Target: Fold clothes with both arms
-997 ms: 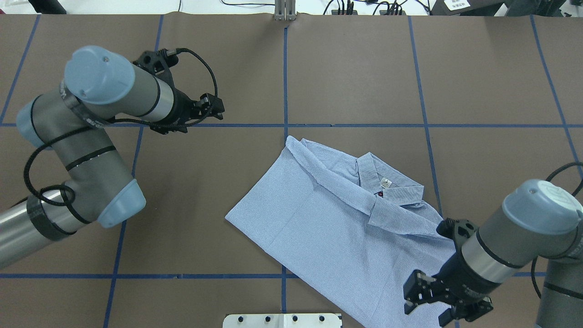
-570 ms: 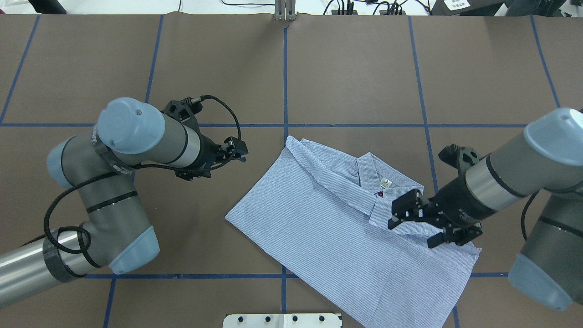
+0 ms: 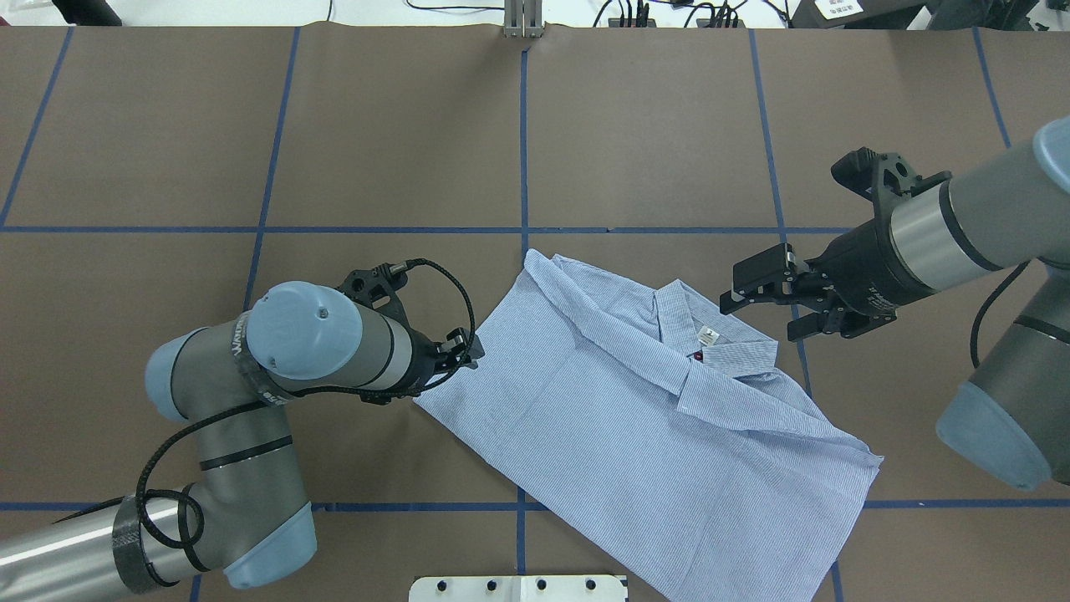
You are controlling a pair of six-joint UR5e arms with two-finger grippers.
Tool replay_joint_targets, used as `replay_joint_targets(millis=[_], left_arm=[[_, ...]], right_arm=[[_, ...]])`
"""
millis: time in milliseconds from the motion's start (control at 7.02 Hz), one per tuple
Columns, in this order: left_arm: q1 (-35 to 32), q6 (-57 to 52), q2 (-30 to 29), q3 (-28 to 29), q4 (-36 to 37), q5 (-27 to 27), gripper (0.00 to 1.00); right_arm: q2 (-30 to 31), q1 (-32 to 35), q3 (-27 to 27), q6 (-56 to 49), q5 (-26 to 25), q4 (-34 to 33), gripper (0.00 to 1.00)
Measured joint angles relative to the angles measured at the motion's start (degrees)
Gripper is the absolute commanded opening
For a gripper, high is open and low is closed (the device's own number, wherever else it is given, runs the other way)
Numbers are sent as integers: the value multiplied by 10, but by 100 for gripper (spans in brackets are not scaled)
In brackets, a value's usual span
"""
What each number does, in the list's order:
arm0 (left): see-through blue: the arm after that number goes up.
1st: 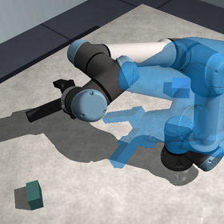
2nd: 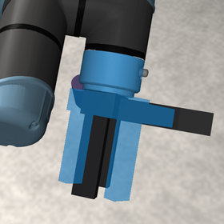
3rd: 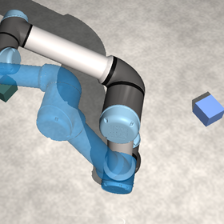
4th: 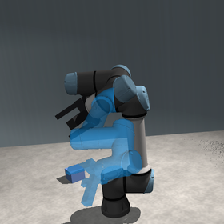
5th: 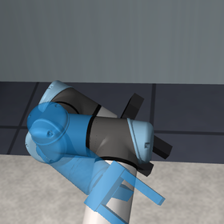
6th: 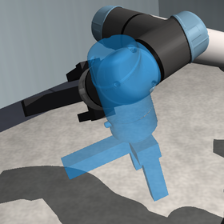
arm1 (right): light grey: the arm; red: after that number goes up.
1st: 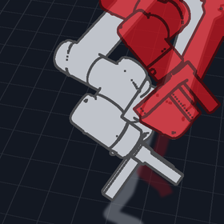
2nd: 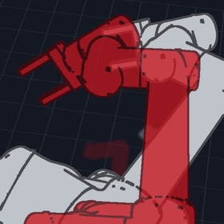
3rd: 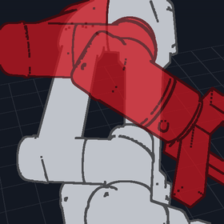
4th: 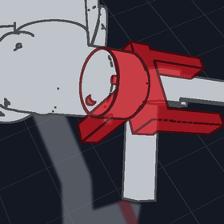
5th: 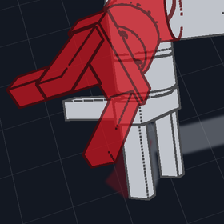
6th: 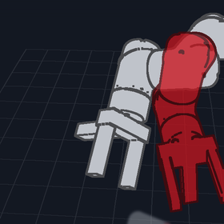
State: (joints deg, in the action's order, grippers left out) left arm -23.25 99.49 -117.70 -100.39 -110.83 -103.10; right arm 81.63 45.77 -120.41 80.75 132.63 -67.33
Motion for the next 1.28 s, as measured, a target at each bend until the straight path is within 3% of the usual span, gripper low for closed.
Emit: replay_joint_targets(millis=[1282], left_arm=[[14, 2, 3, 17, 27, 16, 80]], right_arm=[[-3, -1, 3, -2, -13, -2, 100]])
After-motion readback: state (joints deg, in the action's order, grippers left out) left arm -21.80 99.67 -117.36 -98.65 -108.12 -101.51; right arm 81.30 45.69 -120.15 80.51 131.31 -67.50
